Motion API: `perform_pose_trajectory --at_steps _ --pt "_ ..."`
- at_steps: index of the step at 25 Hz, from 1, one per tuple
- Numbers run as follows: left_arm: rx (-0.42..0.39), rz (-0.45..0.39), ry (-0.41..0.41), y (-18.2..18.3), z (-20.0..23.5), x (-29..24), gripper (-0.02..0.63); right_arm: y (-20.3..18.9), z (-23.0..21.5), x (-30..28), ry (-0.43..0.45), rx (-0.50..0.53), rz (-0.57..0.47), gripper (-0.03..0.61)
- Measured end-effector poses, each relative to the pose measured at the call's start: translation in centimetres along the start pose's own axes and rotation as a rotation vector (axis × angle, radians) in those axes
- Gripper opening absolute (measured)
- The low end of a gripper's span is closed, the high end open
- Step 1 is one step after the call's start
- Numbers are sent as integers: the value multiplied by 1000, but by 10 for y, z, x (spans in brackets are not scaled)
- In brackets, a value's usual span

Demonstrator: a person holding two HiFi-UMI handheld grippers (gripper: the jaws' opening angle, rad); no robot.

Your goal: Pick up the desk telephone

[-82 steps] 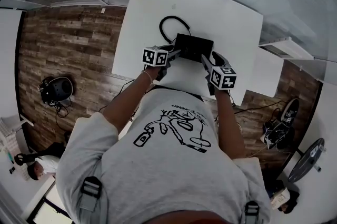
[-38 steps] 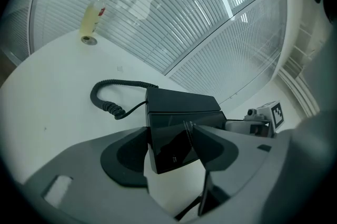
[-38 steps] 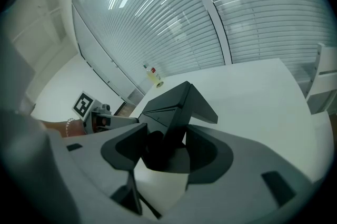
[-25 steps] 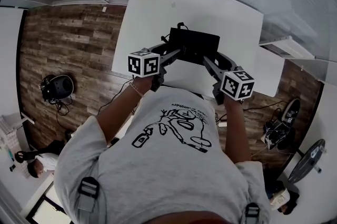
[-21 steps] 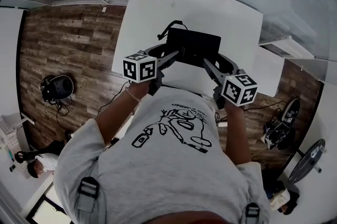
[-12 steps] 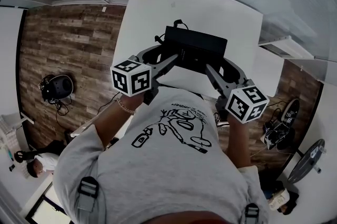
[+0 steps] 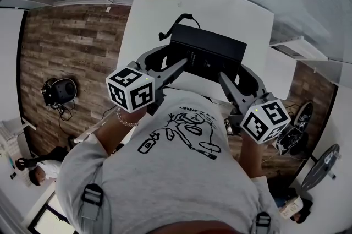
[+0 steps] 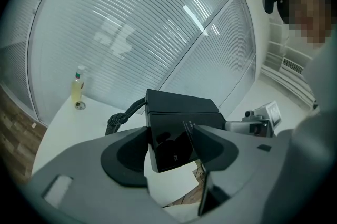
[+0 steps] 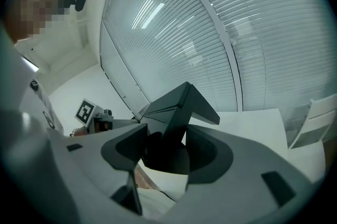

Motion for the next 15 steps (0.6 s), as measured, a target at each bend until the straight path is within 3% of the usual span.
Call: perform_pose_trajectory --at_steps 15 --pt "5 2 -2 -1 1 -1 258 0 0 0 -3 -6 0 218"
Point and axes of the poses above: the fingertips, and each gripper's own axes: x backward along the fingers, z to its left, y out of its top, the point moved 8 cm from there along x, backward along the fingers, and after that the axes turned 3 degrees about -x, right-handed, at the moved point
